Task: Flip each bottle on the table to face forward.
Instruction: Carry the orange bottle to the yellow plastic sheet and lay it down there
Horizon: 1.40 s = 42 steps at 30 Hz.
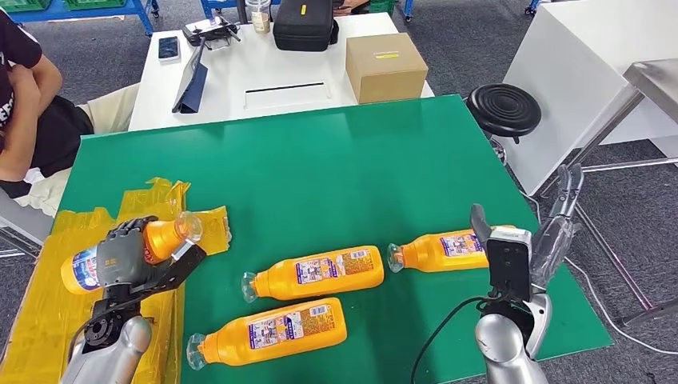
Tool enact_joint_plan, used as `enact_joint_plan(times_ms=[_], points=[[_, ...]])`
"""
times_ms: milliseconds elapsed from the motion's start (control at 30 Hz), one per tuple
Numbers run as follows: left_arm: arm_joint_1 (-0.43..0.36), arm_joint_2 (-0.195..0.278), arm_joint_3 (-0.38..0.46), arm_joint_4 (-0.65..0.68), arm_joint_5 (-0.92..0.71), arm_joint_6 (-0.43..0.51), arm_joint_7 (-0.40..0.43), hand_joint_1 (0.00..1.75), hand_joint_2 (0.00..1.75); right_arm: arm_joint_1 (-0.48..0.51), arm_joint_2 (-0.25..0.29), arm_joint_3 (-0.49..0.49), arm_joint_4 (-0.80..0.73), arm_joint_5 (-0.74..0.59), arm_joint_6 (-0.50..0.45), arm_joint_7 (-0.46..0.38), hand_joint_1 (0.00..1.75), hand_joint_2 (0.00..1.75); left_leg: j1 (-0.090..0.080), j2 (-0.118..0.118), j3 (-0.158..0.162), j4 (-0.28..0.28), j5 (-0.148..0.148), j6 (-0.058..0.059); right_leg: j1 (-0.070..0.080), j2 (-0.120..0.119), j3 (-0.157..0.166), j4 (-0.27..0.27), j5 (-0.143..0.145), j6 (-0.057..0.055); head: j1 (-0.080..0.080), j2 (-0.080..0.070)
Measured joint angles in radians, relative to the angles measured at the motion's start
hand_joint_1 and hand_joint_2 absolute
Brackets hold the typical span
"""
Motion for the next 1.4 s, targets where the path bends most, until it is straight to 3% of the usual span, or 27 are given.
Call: enact_joint_plan(times_ms=[433,467,600,833,967,1133,1400], points=[[-0.069,0.024,-0.061,0.100,-0.054,-0.223,0.066,1.75,1.75,-0.064,0.027,-0.005,0.035,0.025,0.025,0.015,0.00,1.75,0.000,0.000,0.001,0.000,0.000,0.000,0.000,0.000,0.001,0.000,0.000,0.000,0.000,0.000],[-0.071,0.028,-0.065,0.102,-0.053,-0.246,0.063,1.67,1.75,-0.070,0.028,-0.005,0.040,0.025,0.027,0.015,0.00,1.75,0.000,0.000,0.001,0.000,0.000,0.000,0.000,0.000,0.002,0.000,0.000,0.000,0.000,0.000],[-0.079,0.045,-0.081,0.104,-0.035,-0.345,0.041,0.06,1.75,-0.087,0.032,-0.005,0.057,0.026,0.029,0.015,0.00,1.75,0.000,0.000,0.002,0.000,0.000,0.000,0.000,0.000,0.002,0.000,0.000,0.000,0.000,0.000],[-0.103,0.074,-0.104,0.104,-0.016,-0.468,0.036,0.00,1.75,-0.098,0.036,-0.005,0.075,0.036,0.038,0.019,0.00,1.75,0.001,0.000,0.004,-0.001,0.000,0.000,0.001,0.000,0.005,0.000,0.000,0.000,0.000,0.000],[-0.118,0.086,-0.118,0.104,-0.021,-0.534,0.051,0.00,0.00,-0.099,0.040,-0.005,0.078,0.042,0.045,0.025,0.00,1.75,0.001,0.000,0.006,-0.001,0.000,0.000,0.001,0.000,0.007,0.000,0.000,0.000,0.000,0.000],[-0.129,0.103,-0.136,0.104,-0.037,-0.602,0.059,0.00,0.00,-0.099,0.041,-0.005,0.079,0.048,0.050,0.034,0.00,1.75,0.000,0.000,0.008,-0.001,0.000,0.000,0.001,0.000,0.008,0.000,0.000,0.000,0.000,0.000],[-0.126,0.114,-0.157,0.100,-0.041,-0.618,0.058,0.00,0.00,-0.098,0.046,-0.009,0.084,0.054,0.062,0.044,0.00,1.75,0.000,-0.001,0.009,-0.001,0.000,0.000,0.001,0.000,0.009,0.000,0.000,0.000,0.000,0.000]])
